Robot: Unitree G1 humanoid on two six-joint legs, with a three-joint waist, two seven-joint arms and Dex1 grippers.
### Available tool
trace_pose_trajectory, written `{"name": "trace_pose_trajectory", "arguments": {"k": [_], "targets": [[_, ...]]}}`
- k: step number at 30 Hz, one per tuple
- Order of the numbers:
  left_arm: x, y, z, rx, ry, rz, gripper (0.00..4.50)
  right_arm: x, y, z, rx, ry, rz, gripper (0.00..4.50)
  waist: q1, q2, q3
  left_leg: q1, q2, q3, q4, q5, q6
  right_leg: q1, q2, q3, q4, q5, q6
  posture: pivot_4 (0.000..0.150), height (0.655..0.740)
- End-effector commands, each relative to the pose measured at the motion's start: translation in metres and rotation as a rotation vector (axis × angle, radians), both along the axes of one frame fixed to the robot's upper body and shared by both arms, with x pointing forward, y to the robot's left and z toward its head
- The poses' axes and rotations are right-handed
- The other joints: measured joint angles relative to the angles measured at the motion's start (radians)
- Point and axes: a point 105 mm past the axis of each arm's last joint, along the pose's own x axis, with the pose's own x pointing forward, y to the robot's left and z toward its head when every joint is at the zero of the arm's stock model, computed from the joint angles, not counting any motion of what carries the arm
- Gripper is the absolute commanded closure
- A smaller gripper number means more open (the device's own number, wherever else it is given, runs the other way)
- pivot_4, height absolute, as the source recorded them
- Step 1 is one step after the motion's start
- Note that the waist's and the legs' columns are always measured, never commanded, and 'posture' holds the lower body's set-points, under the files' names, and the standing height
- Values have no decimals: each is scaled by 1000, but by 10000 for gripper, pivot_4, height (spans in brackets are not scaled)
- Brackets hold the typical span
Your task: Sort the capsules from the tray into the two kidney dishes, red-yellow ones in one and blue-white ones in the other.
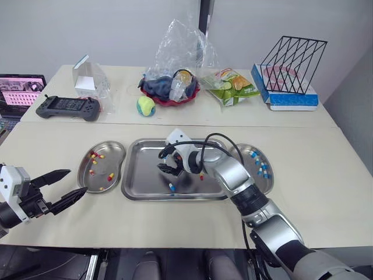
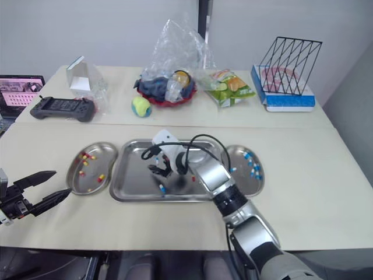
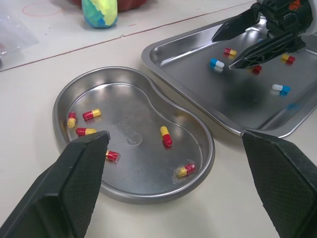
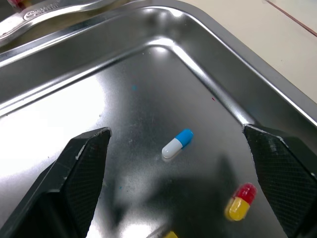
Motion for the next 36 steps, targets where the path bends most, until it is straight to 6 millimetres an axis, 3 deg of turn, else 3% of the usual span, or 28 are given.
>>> {"name": "trace_pose_trajectory", "arguments": {"k": [1, 5, 11, 16, 20, 28, 31, 36], "targets": [[-1, 2, 13, 33, -49, 4, 149, 1, 6, 12, 28, -52, 15, 0, -4, 0, 0, 0, 0, 0, 0, 0, 0, 0, 0, 0, 0, 0, 0, 1500, 7174], [-3, 7, 11, 25, -49, 23, 149, 0, 12, 2, 27, -35, 20, 0, -10, 0, 0, 0, 0, 0, -2, 0, 0, -1, 0, 0, 1, -1, -1, 1500, 7174], [0, 9, 22, -42, -111, 54, 0, -3, 18, -5, 44, -4, 19, 18637, -10, 0, 0, -2, 0, 0, -4, 0, -1, -6, 0, 0, 2, -1, -1, 1500, 7174], [1, 7, 21, -40, -103, 45, 0, -3, 19, -11, 42, 8, 16, 18637, -11, 0, 0, -2, 0, 0, -5, 0, -1, -6, 0, 0, 2, -1, -1, 1500, 7174], [4, 4, 32, -60, -144, 31, 0, -3, 19, -17, 31, 24, 1, 18637, -10, 0, 0, -2, 0, 0, -5, 1, -1, -6, 0, 0, 3, -1, -1, 1500, 7174], [0, -4, 18, -19, -69, -29, 0, 1, 18, -21, 21, 24, -18, 18637, -13, 0, 0, -1, 0, 0, -6, 1, -1, -6, 0, 0, 3, -1, -2, 1500, 7174], [-1, -4, 18, -17, -67, -32, 0, 2, 16, -21, 23, 26, -24, 26563, -13, 0, 0, -1, 0, 0, -6, 1, -1, -6, 0, -1, 3, -1, -2, 1500, 7174], [-5, 0, 18, -2, -50, -42, 0, -2, 18, -18, 38, 32, -13, 43724, -14, 0, 0, -1, 0, 0, -6, 1, -1, -6, 0, -1, 3, -1, -2, 1500, 7174]]}}
